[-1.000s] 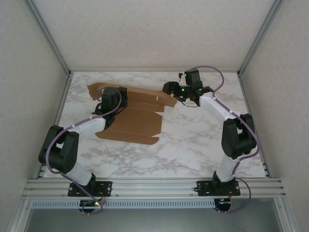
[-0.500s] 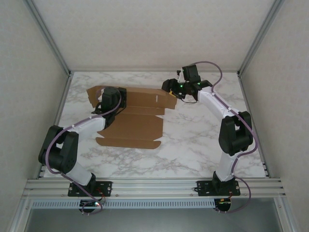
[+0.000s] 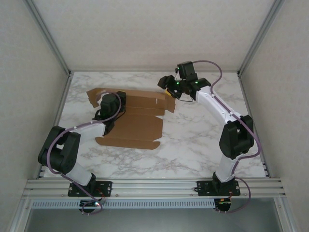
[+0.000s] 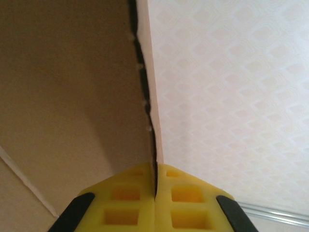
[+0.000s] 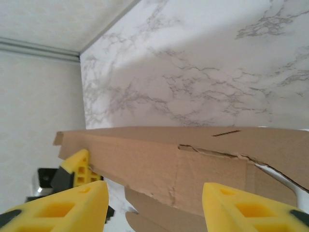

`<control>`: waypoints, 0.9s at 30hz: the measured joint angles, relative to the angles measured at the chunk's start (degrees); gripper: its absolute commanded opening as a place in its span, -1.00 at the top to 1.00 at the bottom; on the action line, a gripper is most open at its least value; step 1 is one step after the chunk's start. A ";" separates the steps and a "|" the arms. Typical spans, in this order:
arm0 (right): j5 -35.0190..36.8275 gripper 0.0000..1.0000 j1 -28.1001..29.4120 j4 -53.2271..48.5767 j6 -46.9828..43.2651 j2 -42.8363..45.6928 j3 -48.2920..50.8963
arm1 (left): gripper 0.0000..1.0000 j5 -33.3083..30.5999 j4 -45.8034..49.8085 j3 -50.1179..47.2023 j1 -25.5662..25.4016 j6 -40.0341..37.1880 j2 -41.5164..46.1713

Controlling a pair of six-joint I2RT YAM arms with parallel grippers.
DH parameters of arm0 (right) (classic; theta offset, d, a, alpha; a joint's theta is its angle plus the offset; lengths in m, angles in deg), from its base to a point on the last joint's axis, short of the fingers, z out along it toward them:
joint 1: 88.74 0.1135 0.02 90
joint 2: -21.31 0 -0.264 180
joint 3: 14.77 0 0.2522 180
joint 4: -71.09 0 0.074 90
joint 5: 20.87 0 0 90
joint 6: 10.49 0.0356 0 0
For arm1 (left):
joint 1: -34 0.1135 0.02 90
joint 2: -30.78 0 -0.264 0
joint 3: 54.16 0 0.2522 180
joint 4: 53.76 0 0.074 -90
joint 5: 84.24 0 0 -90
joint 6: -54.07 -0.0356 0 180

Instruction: Fold the paper box

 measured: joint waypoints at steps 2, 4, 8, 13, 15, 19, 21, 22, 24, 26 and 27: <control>0.17 -0.07 0.09 1.31 1.68 0.55 0.66 | 0.89 0.00 -2.62 -1.44 -0.07 -0.70 0.00; 0.22 -0.07 0.20 2.45 3.04 0.79 1.46 | 0.89 -0.02 -4.61 -2.45 -0.09 -1.36 0.00; 0.17 -0.06 0.59 2.45 1.95 0.57 1.84 | 0.90 -0.02 -6.91 -3.52 -0.09 -2.01 -0.04; 0.17 -0.08 1.42 2.10 -1.14 -0.26 2.14 | 0.90 -0.04 -7.63 -3.98 -0.09 -2.14 -0.04; 0.11 -0.10 1.57 2.21 -1.62 -0.31 2.75 | 0.90 -0.04 -7.98 -4.13 -0.09 -2.14 -0.04; -0.35 -0.11 1.86 2.64 -1.66 -1.75 2.80 | 0.89 -0.04 -8.13 -4.24 -0.09 -2.14 -0.04; -0.61 -0.11 2.14 2.93 -1.55 -2.82 2.80 | 0.89 -0.04 -8.11 -4.26 -0.09 -2.14 -0.04; -1.18 -0.11 2.23 3.37 -1.27 -3.50 2.80 | 0.89 -0.04 -8.11 -4.26 -0.09 -2.14 -0.04; -2.25 -0.11 2.45 5.40 -0.04 -4.33 3.43 | 0.89 -0.26 -8.02 -4.26 -0.09 -2.14 -0.04; -3.76 -0.13 2.45 8.31 1.68 -4.59 4.92 | 0.90 -0.44 -7.96 -4.26 -0.09 -2.14 -0.04; -4.57 -0.13 2.54 9.75 2.60 -4.68 5.73 | 0.90 -0.44 -7.98 -4.26 -0.09 -2.14 -0.04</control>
